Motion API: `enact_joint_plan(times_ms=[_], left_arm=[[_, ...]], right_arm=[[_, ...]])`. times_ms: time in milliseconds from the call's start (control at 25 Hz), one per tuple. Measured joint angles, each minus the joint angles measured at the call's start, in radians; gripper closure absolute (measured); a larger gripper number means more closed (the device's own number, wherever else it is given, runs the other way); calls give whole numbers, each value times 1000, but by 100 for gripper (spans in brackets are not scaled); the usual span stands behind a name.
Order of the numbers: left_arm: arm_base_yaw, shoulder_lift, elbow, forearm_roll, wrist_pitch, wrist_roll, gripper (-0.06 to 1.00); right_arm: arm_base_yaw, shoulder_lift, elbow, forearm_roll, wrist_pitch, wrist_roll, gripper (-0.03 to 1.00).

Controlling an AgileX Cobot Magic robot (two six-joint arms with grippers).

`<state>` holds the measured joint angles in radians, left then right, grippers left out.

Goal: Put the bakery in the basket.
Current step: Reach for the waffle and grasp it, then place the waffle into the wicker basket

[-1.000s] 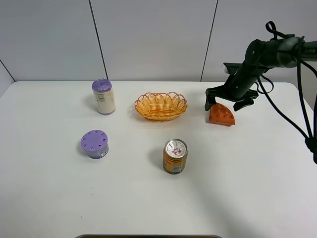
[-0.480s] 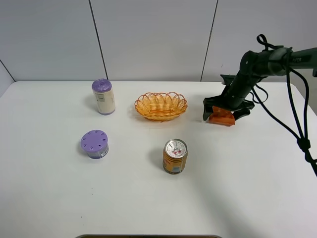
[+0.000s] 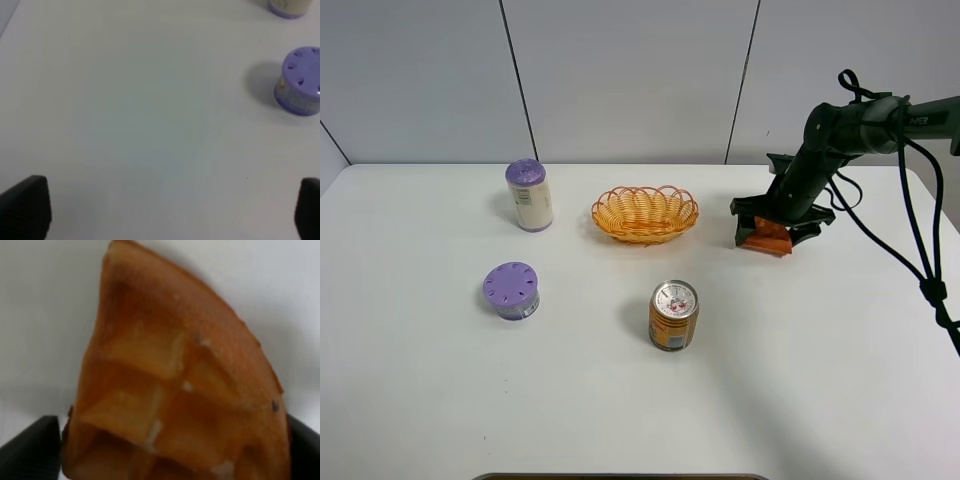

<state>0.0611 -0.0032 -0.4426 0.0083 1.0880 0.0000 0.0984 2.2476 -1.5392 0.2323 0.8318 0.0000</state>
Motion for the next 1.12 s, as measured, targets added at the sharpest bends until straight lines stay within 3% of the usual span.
enact_joint_plan(times_ms=[120,1120], left_arm=[[0,0,0,0,0,0,-5],[0,0,0,0,0,0,-5]], right_arm=[[0,0,0,0,4,0,24],[0,-17,0,-1,6,0,26]])
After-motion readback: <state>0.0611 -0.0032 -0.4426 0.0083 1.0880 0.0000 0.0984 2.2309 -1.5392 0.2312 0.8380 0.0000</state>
